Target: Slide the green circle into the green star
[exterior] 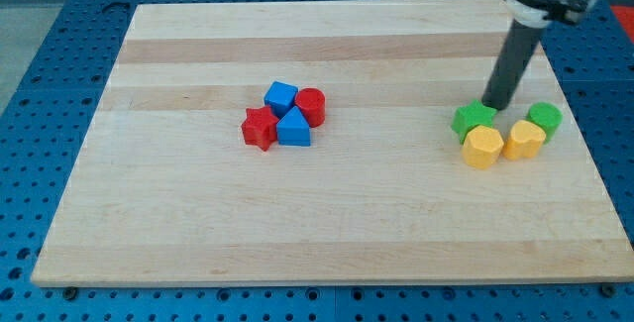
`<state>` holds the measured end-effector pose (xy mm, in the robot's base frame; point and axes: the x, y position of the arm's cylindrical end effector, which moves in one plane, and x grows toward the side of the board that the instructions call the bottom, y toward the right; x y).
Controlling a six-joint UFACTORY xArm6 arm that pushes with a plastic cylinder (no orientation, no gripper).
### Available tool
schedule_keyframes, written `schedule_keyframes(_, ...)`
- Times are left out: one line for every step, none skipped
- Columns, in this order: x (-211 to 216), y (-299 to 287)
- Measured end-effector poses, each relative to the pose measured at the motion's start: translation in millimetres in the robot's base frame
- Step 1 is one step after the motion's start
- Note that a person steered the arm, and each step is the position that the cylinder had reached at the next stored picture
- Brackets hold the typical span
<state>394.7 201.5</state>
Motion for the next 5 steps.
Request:
schedule_keyframes(-20,16)
schedule_keyframes(-22,76)
schedule_keyframes(3,121)
schedule_keyframes(30,117)
schedule_keyframes(32,65)
